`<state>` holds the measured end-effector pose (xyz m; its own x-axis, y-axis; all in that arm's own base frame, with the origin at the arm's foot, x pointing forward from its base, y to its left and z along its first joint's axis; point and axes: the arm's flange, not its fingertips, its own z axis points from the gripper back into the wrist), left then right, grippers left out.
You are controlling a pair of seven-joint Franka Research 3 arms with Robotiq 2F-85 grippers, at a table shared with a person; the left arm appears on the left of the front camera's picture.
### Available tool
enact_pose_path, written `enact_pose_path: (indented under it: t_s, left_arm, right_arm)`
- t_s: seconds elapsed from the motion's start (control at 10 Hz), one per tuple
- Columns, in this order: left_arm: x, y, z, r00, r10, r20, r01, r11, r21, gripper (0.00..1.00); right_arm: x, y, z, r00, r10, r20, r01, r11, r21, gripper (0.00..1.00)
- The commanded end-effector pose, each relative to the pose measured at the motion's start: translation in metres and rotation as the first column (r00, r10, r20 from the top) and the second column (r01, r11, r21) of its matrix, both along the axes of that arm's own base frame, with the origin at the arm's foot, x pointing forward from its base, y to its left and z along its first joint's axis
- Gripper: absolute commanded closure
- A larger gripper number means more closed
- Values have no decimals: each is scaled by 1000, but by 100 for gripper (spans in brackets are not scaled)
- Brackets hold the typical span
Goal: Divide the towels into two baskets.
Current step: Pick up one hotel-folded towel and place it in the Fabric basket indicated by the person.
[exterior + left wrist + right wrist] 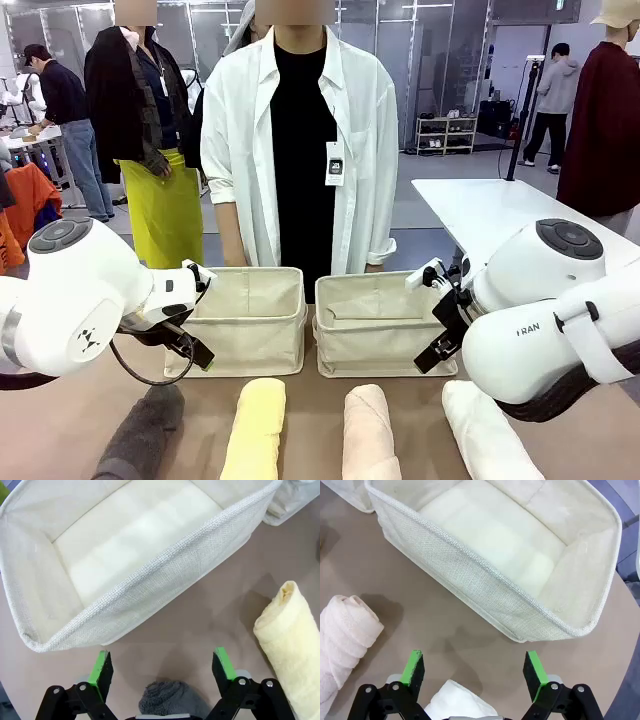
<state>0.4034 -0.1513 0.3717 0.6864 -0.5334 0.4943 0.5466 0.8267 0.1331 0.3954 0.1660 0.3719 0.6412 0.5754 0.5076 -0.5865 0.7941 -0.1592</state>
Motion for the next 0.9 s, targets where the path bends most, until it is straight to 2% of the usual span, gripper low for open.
enact_pose_path:
  t_s: [0.0,0.8]
  left_arm:
    - [0,0,0,1000,0,0,0,1000,0,0]
    - [0,0,0,1000,0,0,0,1000,0,0]
  right_arm:
    - [0,0,0,1000,0,0,0,1000,0,0]
    - [0,0,0,1000,0,0,0,1000,0,0]
